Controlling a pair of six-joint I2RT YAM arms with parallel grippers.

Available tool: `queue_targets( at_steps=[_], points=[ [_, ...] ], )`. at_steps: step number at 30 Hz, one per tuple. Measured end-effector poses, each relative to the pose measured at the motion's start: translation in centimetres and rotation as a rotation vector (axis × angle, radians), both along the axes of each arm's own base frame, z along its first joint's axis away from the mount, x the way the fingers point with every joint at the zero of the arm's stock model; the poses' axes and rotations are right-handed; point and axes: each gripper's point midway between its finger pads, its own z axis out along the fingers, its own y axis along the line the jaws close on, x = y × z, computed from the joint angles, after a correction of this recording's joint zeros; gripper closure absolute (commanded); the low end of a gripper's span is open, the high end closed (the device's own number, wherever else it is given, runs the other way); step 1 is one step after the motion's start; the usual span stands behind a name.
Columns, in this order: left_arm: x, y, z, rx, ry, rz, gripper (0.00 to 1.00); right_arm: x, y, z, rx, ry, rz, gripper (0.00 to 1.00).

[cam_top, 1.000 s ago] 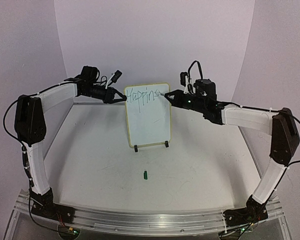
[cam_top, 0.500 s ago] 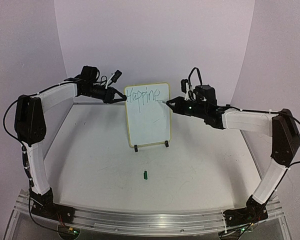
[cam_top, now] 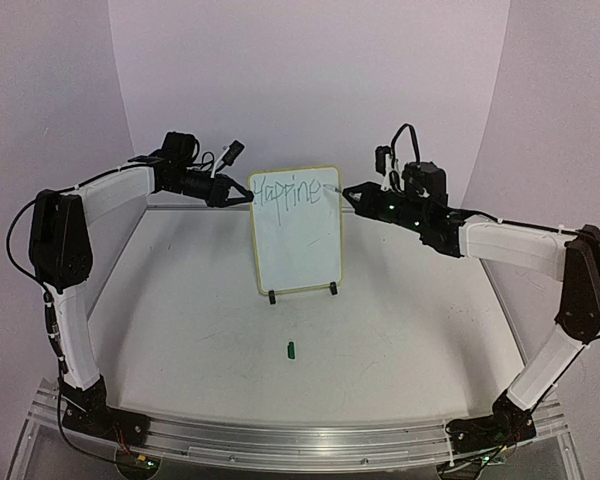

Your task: Write a sentence on the whiteboard

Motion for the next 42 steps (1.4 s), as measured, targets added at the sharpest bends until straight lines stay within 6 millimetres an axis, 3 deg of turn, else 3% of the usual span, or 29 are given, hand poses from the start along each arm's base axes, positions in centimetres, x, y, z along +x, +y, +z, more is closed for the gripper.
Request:
queue_targets(
  at_steps=[11, 20, 29, 42],
  points=[
    [0.0, 0.0, 0.0, 0.0, 0.0, 0.0, 1.0, 1.0, -0.9, -0.2, -0.002, 0.004, -0.028, 1.0],
    [0.0, 0.0, 0.0, 0.0, 0.0, 0.001, 1.0, 2.1, -0.3, -0.1, 0.005, -0.001, -0.018, 1.0],
    [0.0, 0.0, 0.0, 0.0, -0.001, 0.001, 1.0, 1.9, 0.4, -0.6, 0.006, 0.014, 0.023, 1.0],
    [0.0, 0.0, 0.0, -0.001, -0.001, 0.001, 1.0, 1.5, -0.2, -2.8, -0.022, 0.053, 0.004, 1.0]
  ],
)
